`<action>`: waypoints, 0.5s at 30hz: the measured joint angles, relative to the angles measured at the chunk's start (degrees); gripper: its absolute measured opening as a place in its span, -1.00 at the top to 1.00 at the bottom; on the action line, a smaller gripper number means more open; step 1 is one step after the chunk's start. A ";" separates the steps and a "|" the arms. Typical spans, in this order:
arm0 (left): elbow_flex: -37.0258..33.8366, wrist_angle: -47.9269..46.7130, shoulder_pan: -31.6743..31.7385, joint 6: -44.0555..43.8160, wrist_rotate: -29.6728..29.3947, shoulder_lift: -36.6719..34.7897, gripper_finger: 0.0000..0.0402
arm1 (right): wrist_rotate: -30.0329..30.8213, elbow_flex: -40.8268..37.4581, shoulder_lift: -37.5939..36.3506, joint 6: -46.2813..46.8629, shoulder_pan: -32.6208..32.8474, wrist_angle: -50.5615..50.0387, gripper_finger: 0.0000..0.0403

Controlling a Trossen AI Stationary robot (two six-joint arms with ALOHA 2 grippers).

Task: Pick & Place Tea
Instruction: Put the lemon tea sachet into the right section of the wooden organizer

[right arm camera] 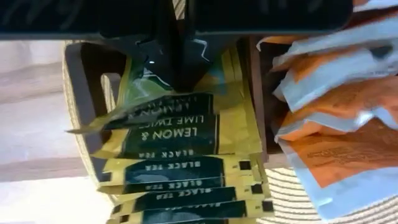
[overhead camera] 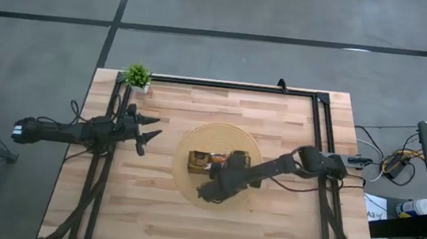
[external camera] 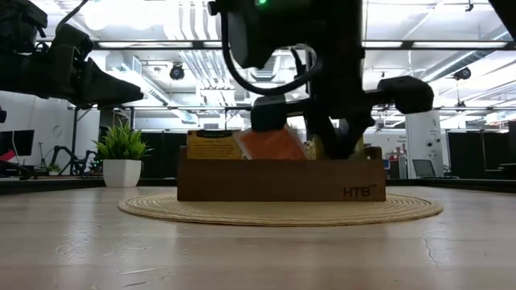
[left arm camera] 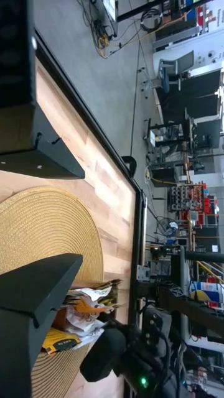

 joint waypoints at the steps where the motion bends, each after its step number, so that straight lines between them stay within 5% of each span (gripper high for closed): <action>1: 0.02 0.00 0.00 0.00 -0.02 0.00 -0.01 | 0.18 0.00 0.00 -0.60 -0.08 0.25 0.96; 15: 0.00 0.00 -0.02 0.00 -0.02 -0.02 -0.01 | 6.01 7.59 -0.39 2.92 2.86 -4.88 0.96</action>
